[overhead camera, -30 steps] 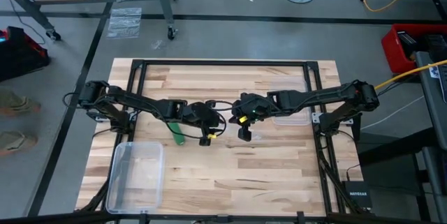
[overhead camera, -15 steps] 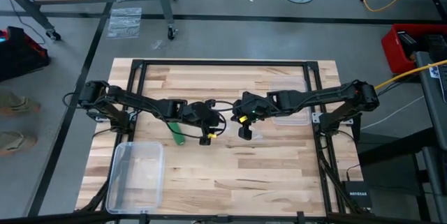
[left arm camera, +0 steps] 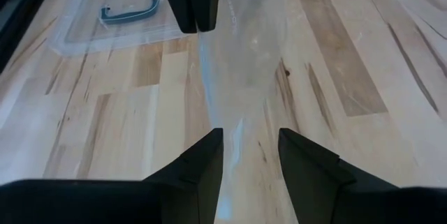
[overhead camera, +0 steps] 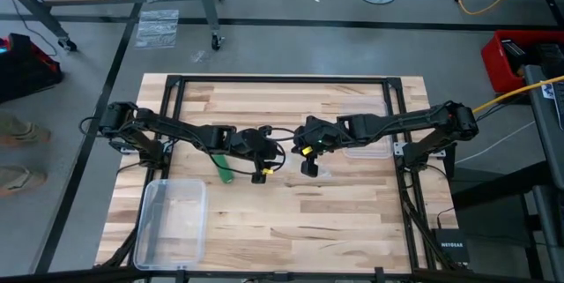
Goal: Roll bandage
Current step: Open the zip bag
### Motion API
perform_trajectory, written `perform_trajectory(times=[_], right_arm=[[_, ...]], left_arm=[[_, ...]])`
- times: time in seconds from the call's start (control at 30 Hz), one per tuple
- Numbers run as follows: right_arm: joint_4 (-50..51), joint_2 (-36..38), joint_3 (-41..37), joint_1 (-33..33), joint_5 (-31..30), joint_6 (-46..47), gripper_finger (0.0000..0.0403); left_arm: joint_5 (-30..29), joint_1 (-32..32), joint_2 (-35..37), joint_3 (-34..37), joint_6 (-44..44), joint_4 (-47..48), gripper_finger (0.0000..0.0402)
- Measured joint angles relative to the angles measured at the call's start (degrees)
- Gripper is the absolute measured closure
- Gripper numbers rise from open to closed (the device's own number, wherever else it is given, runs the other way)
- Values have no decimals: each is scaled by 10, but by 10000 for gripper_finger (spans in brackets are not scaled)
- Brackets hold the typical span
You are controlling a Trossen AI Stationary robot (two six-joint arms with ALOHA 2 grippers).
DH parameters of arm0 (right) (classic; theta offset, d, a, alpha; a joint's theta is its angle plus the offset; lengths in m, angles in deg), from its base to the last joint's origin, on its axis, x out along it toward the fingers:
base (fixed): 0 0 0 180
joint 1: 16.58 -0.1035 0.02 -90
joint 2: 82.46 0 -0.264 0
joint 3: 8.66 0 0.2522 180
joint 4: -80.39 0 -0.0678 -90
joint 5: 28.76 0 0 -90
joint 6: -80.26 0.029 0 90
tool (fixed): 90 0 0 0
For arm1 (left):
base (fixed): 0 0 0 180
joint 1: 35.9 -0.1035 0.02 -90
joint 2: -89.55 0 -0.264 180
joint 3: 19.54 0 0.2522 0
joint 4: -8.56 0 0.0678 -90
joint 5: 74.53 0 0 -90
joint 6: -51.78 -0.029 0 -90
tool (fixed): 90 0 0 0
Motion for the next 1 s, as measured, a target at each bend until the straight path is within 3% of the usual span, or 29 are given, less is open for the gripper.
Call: perform_trajectory(times=[1.0], right_arm=[[-8,0,0,0,0,0,401]], left_arm=[[0,0,0,0,10,14,271]])
